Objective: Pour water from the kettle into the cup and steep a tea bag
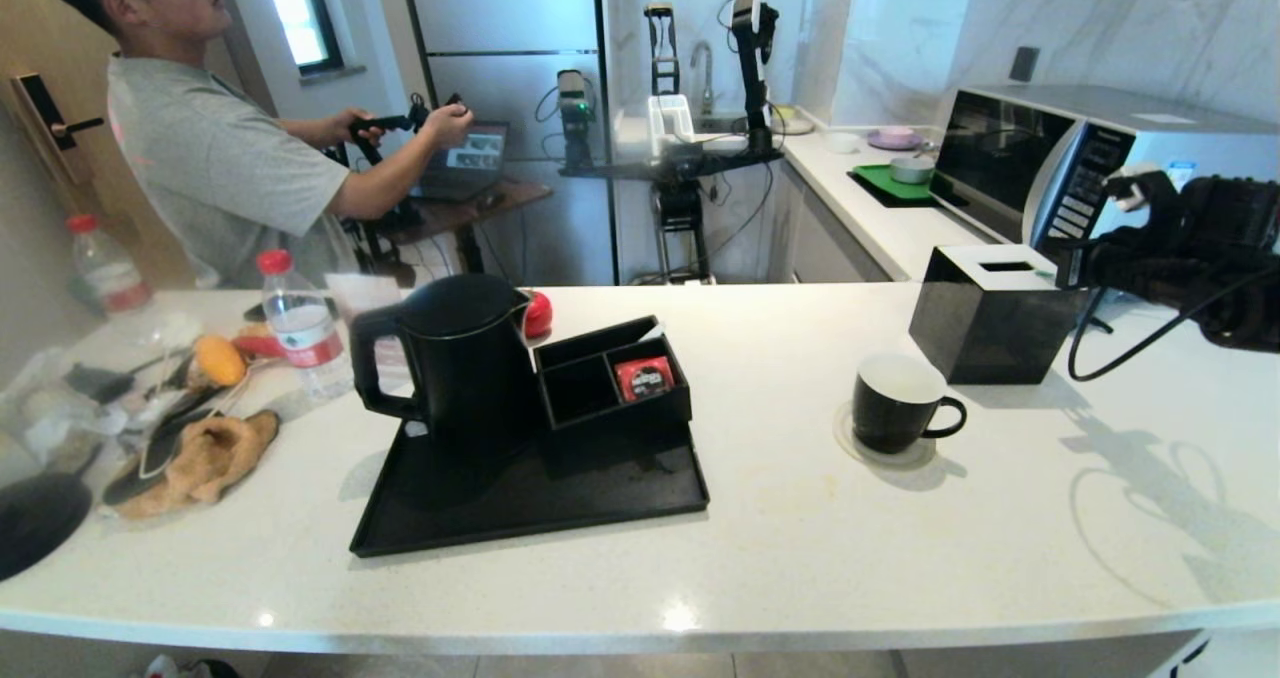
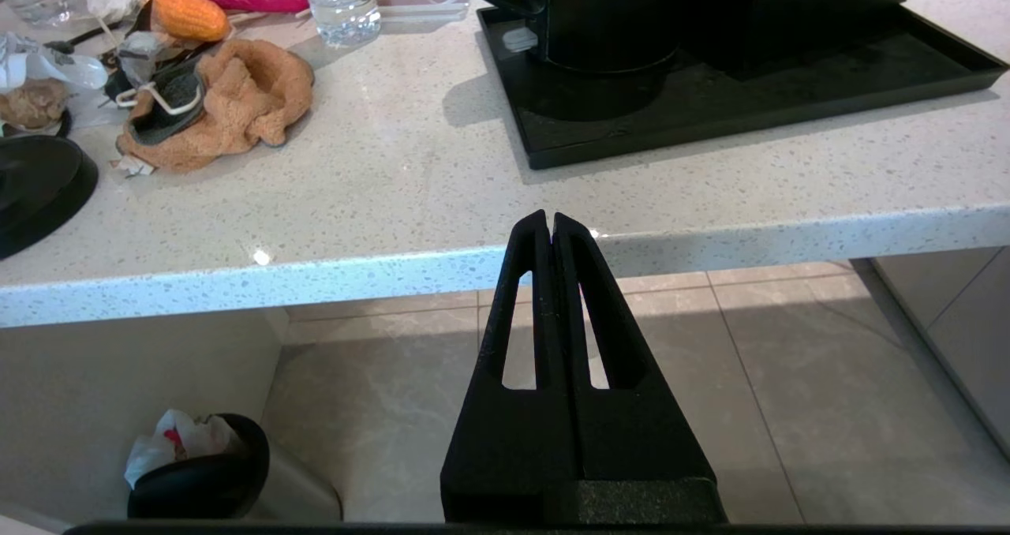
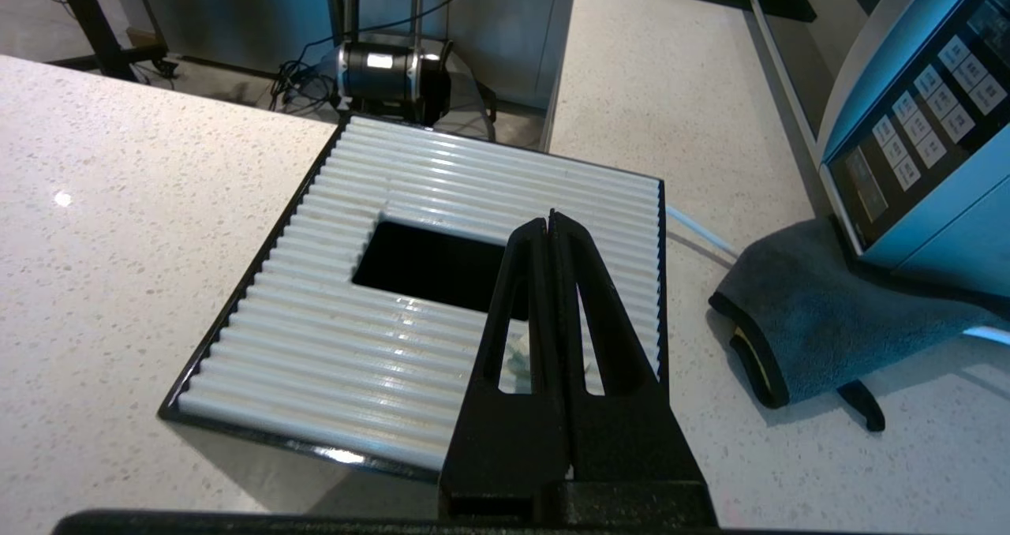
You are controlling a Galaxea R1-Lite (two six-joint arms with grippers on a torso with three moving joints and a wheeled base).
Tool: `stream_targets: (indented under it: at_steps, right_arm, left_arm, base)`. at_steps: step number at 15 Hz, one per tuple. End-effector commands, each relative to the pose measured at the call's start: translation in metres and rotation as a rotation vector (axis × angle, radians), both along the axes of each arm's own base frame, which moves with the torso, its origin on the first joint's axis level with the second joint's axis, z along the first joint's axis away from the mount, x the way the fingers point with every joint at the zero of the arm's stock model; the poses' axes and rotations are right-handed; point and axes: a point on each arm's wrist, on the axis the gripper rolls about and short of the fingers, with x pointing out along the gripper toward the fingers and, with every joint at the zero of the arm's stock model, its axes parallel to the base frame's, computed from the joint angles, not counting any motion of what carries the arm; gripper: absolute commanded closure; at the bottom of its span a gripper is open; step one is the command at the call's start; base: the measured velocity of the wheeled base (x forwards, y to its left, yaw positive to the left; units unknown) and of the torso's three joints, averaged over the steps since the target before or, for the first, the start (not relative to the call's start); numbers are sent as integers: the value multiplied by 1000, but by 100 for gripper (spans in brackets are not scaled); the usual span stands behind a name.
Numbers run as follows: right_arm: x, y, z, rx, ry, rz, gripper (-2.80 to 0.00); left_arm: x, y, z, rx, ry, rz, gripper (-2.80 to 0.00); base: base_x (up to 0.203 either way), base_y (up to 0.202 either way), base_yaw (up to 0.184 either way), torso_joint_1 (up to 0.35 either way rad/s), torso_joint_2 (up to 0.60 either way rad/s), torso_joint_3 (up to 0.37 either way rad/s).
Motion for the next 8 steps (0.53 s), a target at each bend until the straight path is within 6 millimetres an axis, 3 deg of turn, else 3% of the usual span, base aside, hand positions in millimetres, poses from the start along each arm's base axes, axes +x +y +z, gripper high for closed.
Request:
stream_targets:
  at_steps: [1, 8]
  right_arm:
    - [8, -3, -9, 0, 2, 2, 0]
    - [12, -4, -6, 1, -8, 2, 0]
  left_arm:
    - [0, 0, 0, 0, 0, 0, 0]
    - [0, 0, 0, 0, 0, 0, 0]
  base:
    - [0, 0, 0, 0, 0, 0]
    - [0, 0, 0, 0, 0, 0]
